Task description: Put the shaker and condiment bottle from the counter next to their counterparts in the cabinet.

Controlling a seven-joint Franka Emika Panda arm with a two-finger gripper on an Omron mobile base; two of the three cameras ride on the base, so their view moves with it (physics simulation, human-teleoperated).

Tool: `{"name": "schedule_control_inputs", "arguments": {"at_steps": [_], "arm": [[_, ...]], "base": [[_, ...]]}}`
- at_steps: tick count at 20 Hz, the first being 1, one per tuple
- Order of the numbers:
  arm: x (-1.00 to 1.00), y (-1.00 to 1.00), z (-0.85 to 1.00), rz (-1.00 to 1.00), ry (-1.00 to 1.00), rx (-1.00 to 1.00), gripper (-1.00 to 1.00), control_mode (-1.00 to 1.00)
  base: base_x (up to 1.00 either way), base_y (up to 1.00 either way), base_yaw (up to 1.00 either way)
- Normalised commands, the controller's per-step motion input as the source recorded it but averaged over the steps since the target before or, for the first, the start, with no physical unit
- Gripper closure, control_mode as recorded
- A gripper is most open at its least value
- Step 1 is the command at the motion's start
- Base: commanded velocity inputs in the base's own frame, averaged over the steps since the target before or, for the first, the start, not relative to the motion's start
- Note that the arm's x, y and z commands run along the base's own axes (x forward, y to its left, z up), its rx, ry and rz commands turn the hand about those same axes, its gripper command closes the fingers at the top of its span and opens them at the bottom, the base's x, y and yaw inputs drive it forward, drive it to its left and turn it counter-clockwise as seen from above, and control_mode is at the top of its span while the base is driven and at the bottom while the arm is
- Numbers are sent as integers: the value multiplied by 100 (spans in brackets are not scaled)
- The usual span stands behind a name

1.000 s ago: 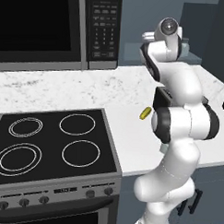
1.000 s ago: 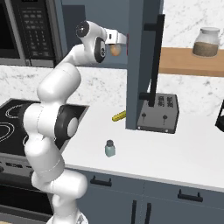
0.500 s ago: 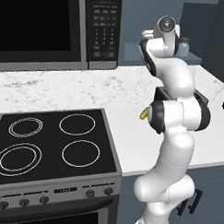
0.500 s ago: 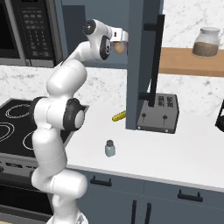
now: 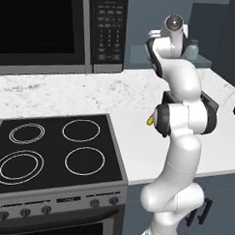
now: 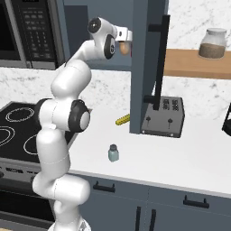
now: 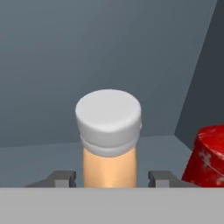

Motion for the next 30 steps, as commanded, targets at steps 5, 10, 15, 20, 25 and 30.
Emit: {"name": "schedule_control_inputs", "arguments": {"at_steps": [5,10,15,20,25,30], "arm": [[0,0,0,0,0,0,-100,-100],[-38,1,-3,0,0,0,-100,-100],[-83,6,-1,0,0,0,-100,-100],[-100,0,0,0,-1,0,-100,-100],[-100,8,0,0,-3,0,-100,-100],[-100,14,0,0,-5,0,-100,-100]], "base": [[0,0,0],[0,0,0],[0,0,0],[0,0,0],[0,0,0],[0,0,0]]}}
